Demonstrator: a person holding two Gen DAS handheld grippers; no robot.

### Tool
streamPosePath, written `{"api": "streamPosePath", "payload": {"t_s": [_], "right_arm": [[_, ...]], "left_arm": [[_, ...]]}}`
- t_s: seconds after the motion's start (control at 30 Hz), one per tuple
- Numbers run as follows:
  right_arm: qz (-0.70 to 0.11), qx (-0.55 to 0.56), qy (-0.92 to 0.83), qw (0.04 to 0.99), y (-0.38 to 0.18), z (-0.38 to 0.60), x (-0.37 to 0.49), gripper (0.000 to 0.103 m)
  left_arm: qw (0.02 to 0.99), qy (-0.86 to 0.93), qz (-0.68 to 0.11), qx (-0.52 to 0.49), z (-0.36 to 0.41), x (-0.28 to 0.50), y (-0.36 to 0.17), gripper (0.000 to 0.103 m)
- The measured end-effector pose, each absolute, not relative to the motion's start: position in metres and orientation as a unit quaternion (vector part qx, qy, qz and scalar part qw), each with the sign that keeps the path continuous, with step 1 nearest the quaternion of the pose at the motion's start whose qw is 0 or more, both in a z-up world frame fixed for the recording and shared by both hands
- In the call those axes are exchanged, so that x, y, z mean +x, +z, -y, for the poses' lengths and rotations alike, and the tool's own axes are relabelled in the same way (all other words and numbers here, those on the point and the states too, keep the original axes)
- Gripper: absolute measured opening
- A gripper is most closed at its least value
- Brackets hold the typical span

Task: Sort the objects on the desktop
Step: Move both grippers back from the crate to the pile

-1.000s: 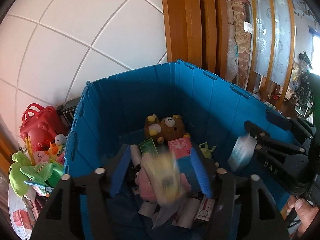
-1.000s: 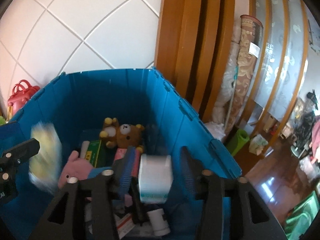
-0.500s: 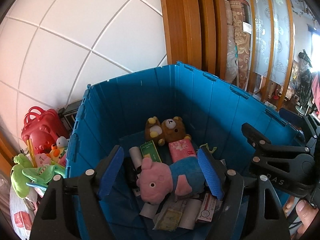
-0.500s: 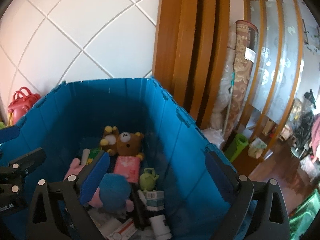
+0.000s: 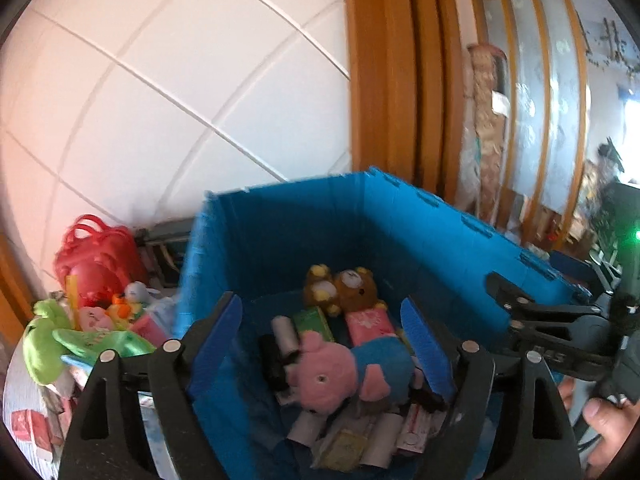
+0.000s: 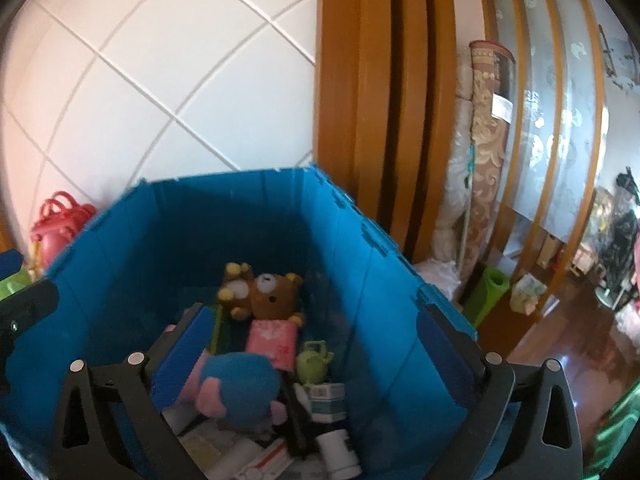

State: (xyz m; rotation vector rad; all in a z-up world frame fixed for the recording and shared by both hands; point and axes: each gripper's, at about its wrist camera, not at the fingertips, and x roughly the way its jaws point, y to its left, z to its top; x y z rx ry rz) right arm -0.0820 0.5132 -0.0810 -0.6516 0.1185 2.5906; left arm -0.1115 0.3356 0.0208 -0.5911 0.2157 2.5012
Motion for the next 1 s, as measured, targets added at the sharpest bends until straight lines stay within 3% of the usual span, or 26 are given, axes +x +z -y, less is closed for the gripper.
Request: {"api": "streamPosePath", "payload": {"t_s": [0.1,0.4,0.63,0.8,1.0], "right_arm": [[-0.035,-0.216,0.954,0.206,-0.065,-0.491,-0.072,0.103],[-0.028,-0.163,0.979,0.120,-0.025,-0.379,-0.062,0.103],[-0.038,-0.156,0.986,0.051,-0.014,-0.266,-0.094,0.103],[-0.044,-0.187,0.981,0.012,-0.037,-0.184,-0.140,0.103],[-0.064,-0.274,0.960,-0.014,-0.109,-0.111,-0.205,0.103]], "left_arm": [[0.254,0.944,-0.048,-0.203,-0.299,-0.110,0.028,0.093],[0.186,0.961,-0.024,-0.203,-0.162,-0.131,0.021,0.094],[0.078,0.964,-0.036,-0.254,-0.010,-0.163,-0.024,0.094],[0.014,0.948,-0.036,-0.316,0.103,-0.187,-0.077,0.094],[-0.054,0.918,-0.018,-0.393,0.206,-0.225,-0.150,0.094]]}}
